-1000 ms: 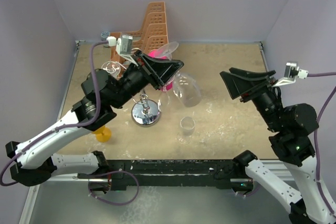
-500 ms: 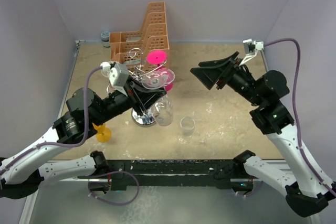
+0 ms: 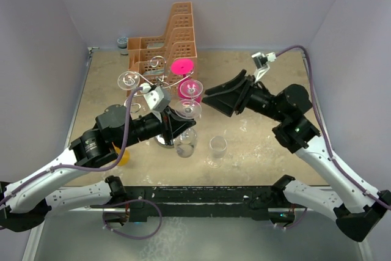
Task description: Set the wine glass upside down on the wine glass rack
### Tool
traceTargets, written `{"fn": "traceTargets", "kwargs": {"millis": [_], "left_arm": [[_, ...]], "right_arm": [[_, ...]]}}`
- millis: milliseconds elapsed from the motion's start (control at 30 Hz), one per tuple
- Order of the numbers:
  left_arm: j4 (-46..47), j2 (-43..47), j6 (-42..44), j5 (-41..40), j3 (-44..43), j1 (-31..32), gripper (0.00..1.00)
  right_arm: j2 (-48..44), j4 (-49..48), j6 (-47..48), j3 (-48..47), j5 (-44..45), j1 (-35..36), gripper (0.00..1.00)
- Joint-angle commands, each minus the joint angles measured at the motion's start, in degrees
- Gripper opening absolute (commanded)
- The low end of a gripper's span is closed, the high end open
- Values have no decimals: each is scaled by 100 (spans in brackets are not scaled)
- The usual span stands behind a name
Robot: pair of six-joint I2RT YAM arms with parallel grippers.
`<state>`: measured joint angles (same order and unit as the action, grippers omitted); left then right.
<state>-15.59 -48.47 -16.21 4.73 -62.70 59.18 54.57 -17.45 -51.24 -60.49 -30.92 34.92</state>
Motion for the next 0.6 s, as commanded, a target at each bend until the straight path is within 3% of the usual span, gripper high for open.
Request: {"fn": "traceTargets", "kwargs": {"millis": [0,367,567], "left_arm": [[452,175,273,149,17,6,0],[427,313,619,162,174,6,0],[456,270,719,34,188,6,0]], "right_arm": [[149,-636,-329,39,116,665,70],[92,-383,-907,194,402,837,62],[227,-283,-1065,185,102,909,57]]}}
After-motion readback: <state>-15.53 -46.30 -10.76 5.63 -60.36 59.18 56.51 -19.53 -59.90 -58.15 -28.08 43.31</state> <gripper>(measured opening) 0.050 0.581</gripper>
